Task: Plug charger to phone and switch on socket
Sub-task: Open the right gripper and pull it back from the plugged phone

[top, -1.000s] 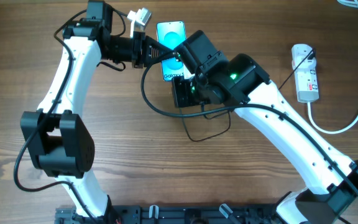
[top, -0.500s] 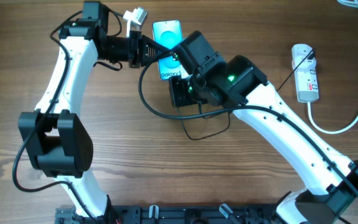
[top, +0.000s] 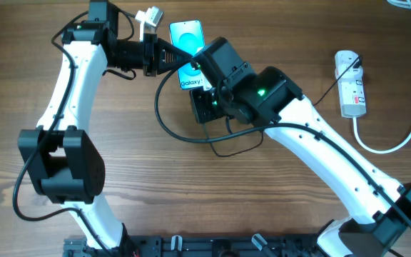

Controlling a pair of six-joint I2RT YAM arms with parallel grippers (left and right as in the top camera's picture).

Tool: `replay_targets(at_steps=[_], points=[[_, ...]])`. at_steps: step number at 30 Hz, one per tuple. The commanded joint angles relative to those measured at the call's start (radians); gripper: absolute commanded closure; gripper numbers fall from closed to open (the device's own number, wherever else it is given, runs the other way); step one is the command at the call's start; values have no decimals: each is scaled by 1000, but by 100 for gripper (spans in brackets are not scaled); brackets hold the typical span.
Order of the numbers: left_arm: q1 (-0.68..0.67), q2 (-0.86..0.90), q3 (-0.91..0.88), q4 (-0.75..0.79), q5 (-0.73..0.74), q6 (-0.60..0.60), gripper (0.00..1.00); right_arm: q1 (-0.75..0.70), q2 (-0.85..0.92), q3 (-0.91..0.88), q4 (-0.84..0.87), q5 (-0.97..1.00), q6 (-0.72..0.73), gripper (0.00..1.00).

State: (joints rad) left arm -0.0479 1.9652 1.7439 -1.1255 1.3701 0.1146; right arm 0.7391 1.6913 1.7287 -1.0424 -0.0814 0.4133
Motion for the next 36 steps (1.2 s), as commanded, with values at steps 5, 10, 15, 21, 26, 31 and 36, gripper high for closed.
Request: replay_targets(at_steps=[5, 10, 15, 21, 26, 31, 36], points=[[-77, -32, -12, -42, -16, 12, 96, -24, 8, 37, 119, 134, -19, 94], [-77, -32, -12, -43, -26, 41, 96, -24, 6, 39, 118, 133, -14, 94], [-79, -32, -12, -43, -29, 47, 96, -25, 6, 42, 137, 134, 7, 93], [-79, -31, -12, -56, -29, 35, 96, -25, 6, 42, 158, 134, 8, 77], [-79, -32, -12, -34, -53, 35, 96, -25, 0, 42, 109, 134, 17, 60], [-79, -31, -12, -27, -187, 34, 96, -33, -56, 42, 8, 134, 93, 21], [-107, -20, -13, -39, -389, -57, 96, -89, -134, 42, -109, 134, 140, 0]])
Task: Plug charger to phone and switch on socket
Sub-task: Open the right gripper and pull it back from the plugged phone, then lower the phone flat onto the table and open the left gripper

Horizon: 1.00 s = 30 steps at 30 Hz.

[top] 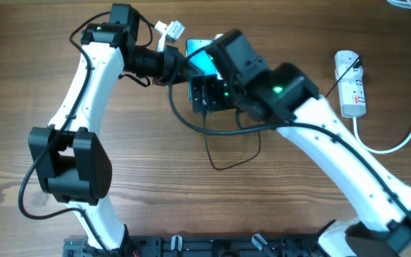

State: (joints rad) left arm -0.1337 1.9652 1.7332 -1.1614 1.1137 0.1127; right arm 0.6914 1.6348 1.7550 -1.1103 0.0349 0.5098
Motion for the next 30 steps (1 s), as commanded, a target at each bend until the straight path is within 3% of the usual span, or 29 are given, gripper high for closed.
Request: replay_targets(at_steps=[1, 10, 15, 30], points=[[-35, -8, -2, -2, -161, -71, 96, -60, -94, 16, -67, 18, 43, 0], [-146, 152, -2, 135, -212, -106, 96, -147, -139, 10, -351, 18, 43, 0], [-173, 248, -2, 178, -234, -148, 96, -147, -139, 9, -372, 19, 117, 0], [-261, 392, -2, 234, -325, -152, 96, -147, -139, 9, -375, 18, 145, 0]])
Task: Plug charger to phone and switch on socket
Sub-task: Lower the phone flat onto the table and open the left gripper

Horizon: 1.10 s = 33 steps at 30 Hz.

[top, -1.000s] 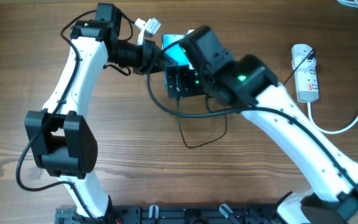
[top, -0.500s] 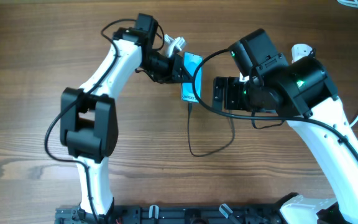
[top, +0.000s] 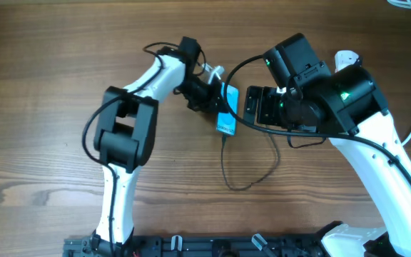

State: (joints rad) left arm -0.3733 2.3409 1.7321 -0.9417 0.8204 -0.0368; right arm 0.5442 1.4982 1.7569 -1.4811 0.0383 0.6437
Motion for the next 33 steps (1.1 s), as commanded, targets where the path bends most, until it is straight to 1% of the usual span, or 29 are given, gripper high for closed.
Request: replay_targets(at_steps=[1, 4, 5, 7, 8, 11, 13, 14, 16, 18, 19, 22, 23, 24, 25, 26, 27, 29, 30, 33], points=[[-22, 16, -1, 25, -43, -4, 96, 0, -3, 7, -5, 14, 11, 0], [-20, 16, -1, 37, -104, -50, 95, 0, -2, 7, -5, 14, 11, 0], [-20, 16, -1, 37, -126, -55, 90, 0, -2, 7, -5, 14, 11, 0], [-20, 16, 0, 34, -153, -55, 87, 0, -2, 7, -5, 14, 12, 0], [-20, 16, -1, 32, -160, -55, 87, 0, -2, 7, -4, 14, 12, 0], [-20, 16, -1, 29, -161, -55, 79, 0, -2, 7, 0, 18, 12, 0], [-16, 16, -1, 29, -161, -55, 78, 0, -2, 6, 1, 18, 11, 0], [-11, 16, 0, 26, -164, -56, 75, 0, -2, 6, 0, 19, 11, 1], [2, 16, 0, 16, -172, -62, 75, 0, -2, 6, -2, 37, 11, 0], [21, 16, 0, -8, -211, -62, 64, 0, -2, 5, -4, 75, 12, 0], [29, 16, 0, -21, -239, -62, 61, 0, -2, 5, -4, 93, 11, 0], [54, 15, 0, -63, -319, -61, 43, -1, -2, 5, -18, 191, 13, 0], [60, 12, 0, -72, -331, -61, 27, -6, -2, 4, -21, 199, 13, 0], [68, 8, 0, -79, -341, -61, 17, -18, -2, 3, -22, 208, 13, 0], [77, -2, 0, -85, -344, -61, 17, -31, 0, 2, -24, 219, 12, 0], [86, -14, 0, -88, -344, -61, 12, -51, 2, 2, -31, 235, 12, 0], [94, -27, 0, -90, -344, -61, 0, -73, 3, 2, -32, 243, 12, 0], [114, -74, 0, -95, -359, -61, 0, -136, 3, 2, -26, 254, 13, 0], [125, -111, 0, -100, -377, -61, 0, -193, 7, 2, -10, 258, 10, 0], [143, -246, 0, -114, -483, -61, 0, -318, 32, 2, 35, 253, -48, 0]])
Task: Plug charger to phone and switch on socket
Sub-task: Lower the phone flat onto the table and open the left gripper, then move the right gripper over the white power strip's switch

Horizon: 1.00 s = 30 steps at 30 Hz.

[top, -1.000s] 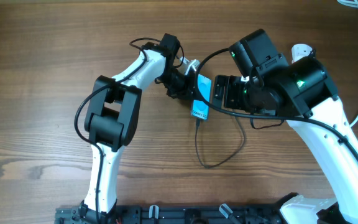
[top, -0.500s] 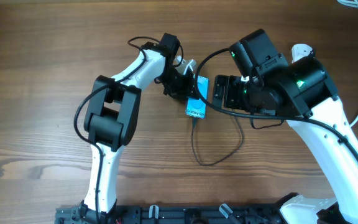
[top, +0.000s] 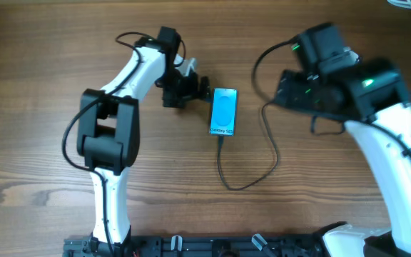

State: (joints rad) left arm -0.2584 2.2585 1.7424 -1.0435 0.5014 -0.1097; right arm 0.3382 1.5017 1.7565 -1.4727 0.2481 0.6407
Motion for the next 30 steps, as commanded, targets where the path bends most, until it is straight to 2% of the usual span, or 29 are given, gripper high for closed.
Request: replay_targets(at_steps=[1, 4, 9, 16, 22, 30], points=[[28, -229, -11, -13, -217, 12, 0, -171, 50, 2, 37, 40, -64, 0], [28, -422, -11, 0, -353, 8, 0, -324, 135, 2, 101, 9, -104, 0], [50, -642, -11, 3, -568, -78, 0, -521, 296, 2, 247, -93, -180, 0], [56, -749, -11, -10, -570, -78, 0, -726, 470, 2, 386, -97, -195, 0], [56, -745, -11, -10, -570, -78, 0, -745, 555, 2, 457, -103, -197, 0], [56, -745, -11, -10, -570, -78, 0, -766, 616, 2, 536, -162, -269, 0]])
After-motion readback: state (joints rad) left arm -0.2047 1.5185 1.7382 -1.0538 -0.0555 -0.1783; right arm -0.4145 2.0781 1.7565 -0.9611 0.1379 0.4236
